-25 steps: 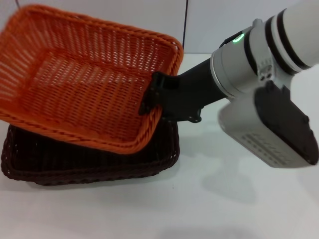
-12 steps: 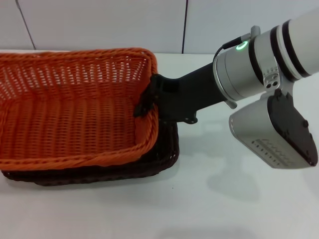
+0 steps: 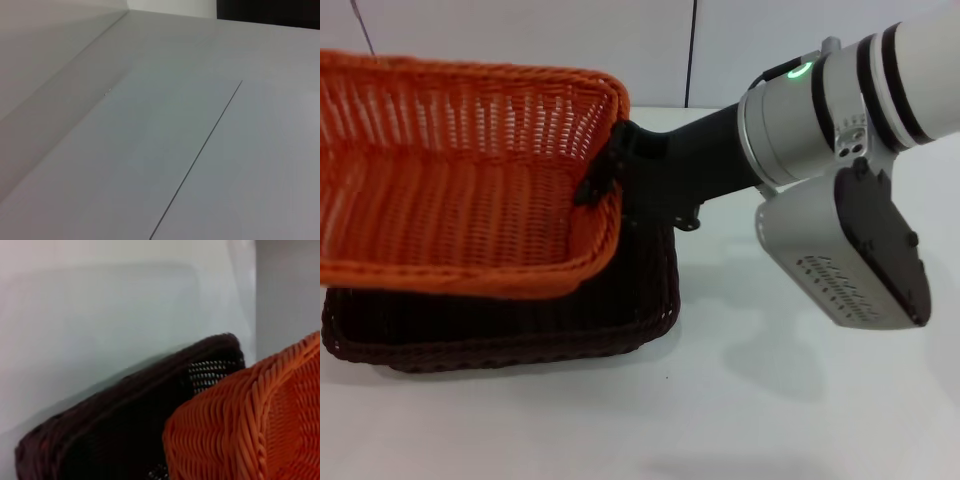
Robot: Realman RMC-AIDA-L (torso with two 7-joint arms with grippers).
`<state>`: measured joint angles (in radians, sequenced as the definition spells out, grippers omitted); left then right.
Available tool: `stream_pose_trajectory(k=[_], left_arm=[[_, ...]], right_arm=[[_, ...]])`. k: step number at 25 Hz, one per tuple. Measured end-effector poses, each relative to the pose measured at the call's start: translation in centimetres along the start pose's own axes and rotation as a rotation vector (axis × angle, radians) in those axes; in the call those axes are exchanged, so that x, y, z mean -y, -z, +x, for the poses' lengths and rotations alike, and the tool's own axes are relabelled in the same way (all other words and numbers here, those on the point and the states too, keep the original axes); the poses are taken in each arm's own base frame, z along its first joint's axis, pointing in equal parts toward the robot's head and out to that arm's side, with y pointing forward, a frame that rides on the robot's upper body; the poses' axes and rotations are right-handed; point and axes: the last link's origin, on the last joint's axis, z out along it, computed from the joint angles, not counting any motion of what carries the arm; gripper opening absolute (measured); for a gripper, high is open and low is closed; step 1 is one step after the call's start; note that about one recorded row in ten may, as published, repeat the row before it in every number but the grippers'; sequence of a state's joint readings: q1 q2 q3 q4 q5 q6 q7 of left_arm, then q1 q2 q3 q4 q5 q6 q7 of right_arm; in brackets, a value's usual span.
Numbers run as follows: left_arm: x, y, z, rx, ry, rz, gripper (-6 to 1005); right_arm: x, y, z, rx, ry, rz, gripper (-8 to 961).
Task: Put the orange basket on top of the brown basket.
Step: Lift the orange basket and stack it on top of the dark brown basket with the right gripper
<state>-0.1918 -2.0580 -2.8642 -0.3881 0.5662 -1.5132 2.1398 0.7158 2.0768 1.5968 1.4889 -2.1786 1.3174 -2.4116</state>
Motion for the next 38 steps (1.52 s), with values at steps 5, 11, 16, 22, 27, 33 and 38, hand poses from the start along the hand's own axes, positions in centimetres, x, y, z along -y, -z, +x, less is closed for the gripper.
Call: stream_pose_trajectory(k=[5,11,16,22,27,33,38], left_arm=[[0.0,0.0,0.1,0.0,-0.001,0.0,632],[0.1,0.2,0.2,0.001,-0.003,0.002,632],[0.2,0.2,0.2,0.001,-0.004,0.003,632],[0.1,0.0,0.2,-0.002,-0.003,-0.002,631],[0.0,0.0,0.1,0.0,-0.001,-0.002,631],[0.1,0.3,0.2,0.006,-0.006,-0.009,631],[-0.1,0.6,0.5,-0.004,-0.007,-0.023,631]], right_arm=[[0.1,-0.2,-0.2,-0.001,-0.025,0.005,198],[0.1,0.1,-0.7,-0.015,-0.049,0.012,201],[0.4,0.0,-1.0,-0.067,-0.083,0.055,213],[0.3,-0.2,-0.8,-0.109,-0.091,0.08,231],[0.0,0.2,-1.2,-0.096,-0.093,0.093,276],[-1.9,1.2,-2.7,-0.092,-0.077,0.074,276],[-2.1,2.2,-3.1,-0.137,-0.092,0.11,276]])
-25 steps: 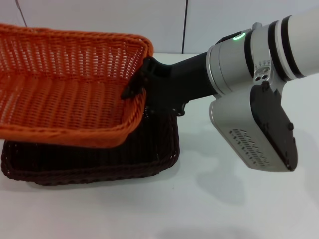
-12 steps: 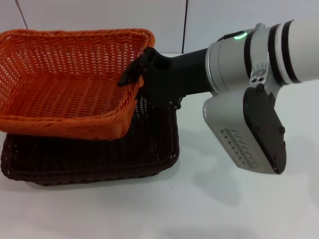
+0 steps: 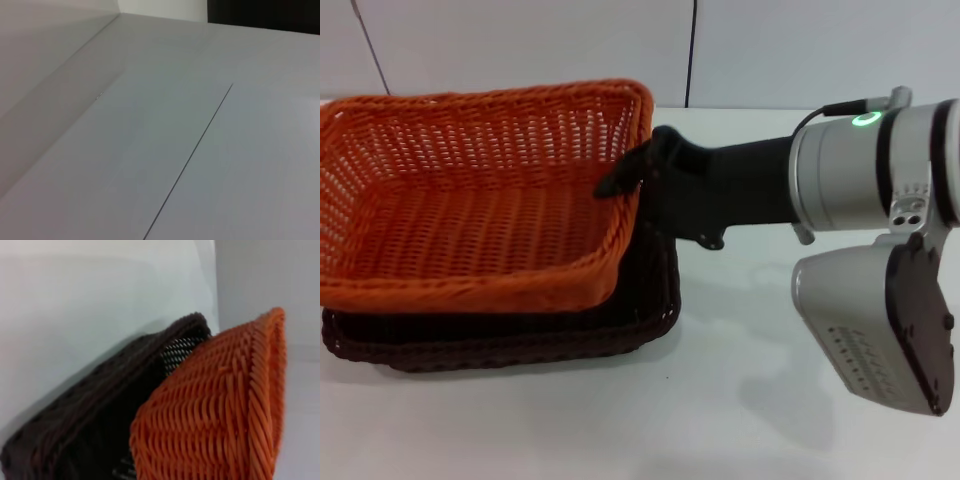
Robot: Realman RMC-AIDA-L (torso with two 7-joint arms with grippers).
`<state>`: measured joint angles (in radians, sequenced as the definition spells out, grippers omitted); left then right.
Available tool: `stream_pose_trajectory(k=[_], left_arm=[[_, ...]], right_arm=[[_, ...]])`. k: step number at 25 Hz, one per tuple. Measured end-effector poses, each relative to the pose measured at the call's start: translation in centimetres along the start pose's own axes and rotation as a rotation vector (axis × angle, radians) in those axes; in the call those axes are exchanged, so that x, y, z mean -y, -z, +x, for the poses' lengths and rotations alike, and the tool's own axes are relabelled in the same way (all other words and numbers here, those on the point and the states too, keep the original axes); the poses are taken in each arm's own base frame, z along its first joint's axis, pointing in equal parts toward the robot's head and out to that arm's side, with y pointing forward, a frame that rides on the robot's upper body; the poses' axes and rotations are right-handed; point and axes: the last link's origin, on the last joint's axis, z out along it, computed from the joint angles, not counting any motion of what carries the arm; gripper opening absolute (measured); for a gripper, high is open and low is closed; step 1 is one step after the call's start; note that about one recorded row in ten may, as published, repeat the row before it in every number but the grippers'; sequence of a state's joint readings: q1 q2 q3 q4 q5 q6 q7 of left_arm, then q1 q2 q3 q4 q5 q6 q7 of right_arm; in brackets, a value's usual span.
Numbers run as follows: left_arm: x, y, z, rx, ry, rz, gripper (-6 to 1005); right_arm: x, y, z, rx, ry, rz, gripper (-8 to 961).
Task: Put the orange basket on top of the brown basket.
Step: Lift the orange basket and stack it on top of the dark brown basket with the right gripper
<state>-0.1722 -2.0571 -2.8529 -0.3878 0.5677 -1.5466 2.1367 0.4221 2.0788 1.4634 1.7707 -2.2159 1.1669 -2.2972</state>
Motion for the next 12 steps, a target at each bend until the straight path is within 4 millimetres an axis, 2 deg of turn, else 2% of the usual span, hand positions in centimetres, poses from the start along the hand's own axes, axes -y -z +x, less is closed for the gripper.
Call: stream_pose_trajectory(k=[6,12], left_arm=[[-0.1,0.3,0.3,-0.007,0.006,-0.012,631],[-0.1,0.4,0.2,-0.005,0.008,-0.013,632]], right_arm=[[0.5,0.9,0.0,-0.031,-0.04,0.071,276],[-0.9,1.2,-0.5,0.018,-0.063,0.106,276]])
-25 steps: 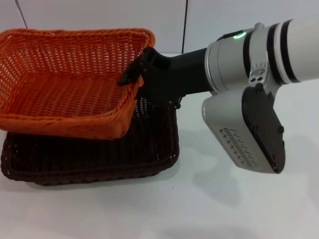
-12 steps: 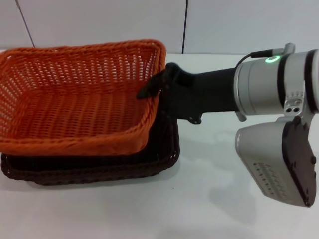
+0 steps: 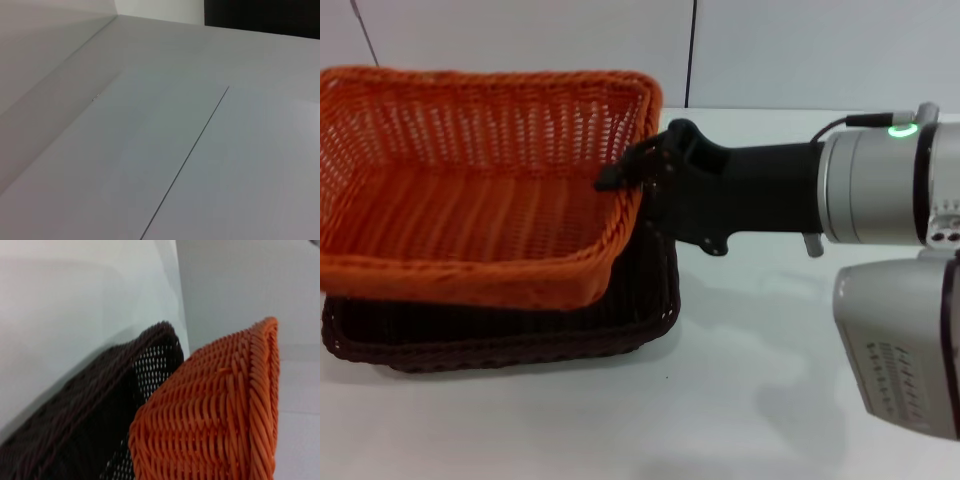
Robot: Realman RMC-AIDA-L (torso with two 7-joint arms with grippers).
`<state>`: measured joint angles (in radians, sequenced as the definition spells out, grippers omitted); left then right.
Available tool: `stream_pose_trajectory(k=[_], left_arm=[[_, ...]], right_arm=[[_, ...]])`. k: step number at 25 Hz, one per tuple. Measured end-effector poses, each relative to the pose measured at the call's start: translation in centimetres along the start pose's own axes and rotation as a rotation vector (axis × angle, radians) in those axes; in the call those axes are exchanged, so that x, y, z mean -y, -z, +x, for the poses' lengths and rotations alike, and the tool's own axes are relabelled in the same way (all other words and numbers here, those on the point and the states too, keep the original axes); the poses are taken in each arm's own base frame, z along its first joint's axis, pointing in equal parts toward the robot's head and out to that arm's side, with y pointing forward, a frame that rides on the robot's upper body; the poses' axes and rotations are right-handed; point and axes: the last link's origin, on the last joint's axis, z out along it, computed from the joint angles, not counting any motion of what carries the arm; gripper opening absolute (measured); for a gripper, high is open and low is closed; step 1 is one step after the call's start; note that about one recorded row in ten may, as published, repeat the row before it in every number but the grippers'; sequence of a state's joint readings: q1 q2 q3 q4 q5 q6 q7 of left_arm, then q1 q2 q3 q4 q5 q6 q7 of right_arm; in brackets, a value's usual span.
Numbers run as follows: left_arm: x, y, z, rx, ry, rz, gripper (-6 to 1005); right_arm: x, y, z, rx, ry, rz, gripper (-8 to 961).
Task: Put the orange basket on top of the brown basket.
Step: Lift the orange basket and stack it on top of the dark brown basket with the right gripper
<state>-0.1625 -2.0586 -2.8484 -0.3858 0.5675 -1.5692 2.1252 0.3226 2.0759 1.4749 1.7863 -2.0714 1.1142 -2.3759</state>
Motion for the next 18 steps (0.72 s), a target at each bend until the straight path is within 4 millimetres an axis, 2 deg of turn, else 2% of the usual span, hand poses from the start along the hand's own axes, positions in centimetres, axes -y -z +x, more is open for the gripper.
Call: stream_pose_trajectory(k=[11,18], left_arm=[[0.0,-0.1,-0.2,0.014,-0.008,-0.005,631],[0.1,-0.1,0.0,0.019,-0.012,-0.007,631]], right_arm=[[-2.3,-1.0,0.9,-0.065,-0.052,0.035,275],[-2.7,-1.4,1.6,-0.106,-0.037,0.065,275]])
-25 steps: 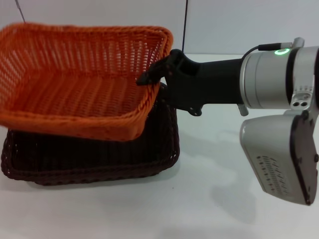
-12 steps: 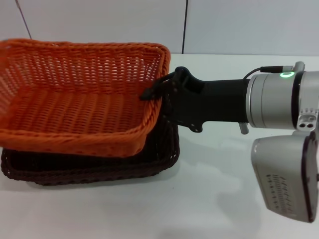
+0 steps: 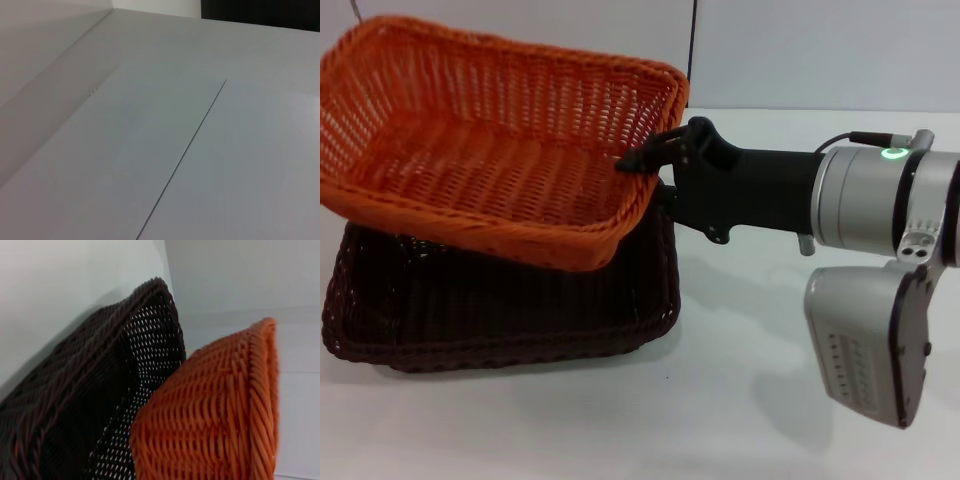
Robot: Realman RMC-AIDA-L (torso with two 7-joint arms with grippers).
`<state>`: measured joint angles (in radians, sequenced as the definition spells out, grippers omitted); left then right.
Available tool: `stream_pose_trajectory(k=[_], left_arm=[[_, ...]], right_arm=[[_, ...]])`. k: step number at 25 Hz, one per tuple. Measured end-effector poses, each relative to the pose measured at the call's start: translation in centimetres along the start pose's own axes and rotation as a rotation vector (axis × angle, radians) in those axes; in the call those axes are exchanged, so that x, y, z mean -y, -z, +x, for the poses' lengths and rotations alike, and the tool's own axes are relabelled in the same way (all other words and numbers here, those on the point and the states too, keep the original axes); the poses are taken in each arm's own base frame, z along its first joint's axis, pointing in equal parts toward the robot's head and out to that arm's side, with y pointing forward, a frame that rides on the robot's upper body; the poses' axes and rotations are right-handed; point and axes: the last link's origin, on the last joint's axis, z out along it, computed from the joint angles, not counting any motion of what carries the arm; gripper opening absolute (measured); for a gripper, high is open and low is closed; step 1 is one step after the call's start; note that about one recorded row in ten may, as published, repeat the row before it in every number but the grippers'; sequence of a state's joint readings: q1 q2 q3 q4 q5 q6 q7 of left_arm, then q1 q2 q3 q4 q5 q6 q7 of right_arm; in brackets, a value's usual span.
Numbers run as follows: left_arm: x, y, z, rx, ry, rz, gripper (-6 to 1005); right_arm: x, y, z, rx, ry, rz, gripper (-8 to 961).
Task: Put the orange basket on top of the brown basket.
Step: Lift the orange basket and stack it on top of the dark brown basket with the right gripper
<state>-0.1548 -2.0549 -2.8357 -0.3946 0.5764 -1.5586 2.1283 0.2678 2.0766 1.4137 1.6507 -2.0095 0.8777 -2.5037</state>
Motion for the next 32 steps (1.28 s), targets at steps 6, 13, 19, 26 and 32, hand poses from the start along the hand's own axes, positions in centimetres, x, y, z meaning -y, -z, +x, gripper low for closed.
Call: stream_pose_trajectory(k=[6,13,19,26,32], left_arm=[[0.2,0.1,0.2,-0.001,-0.005,0.011,628],[0.6,0.6,0.4,0.002,-0.014,0.024,541],[0.8,0.9,0.6,0.005,-0.014,0.03,525],[1.0,1.3,0.5,0.02,-0.006,0.042,525],[1.2,1.4,0.6,0.024,-0.007,0.049,526]], right_arm=[[-1.3,-1.5,-0.2,-0.086,0.075,0.04,275],[-1.2,-0.9,-0.7,0.02,0.048,0.033,275],[-1.3,-1.1,-0.9,0.008,0.031,0.051,276],[-0.6,-0.8,-1.4,0.038,-0.033,0.129,275],[-0.7,-0.7,-1.9,0.06,-0.079,0.155,276]])
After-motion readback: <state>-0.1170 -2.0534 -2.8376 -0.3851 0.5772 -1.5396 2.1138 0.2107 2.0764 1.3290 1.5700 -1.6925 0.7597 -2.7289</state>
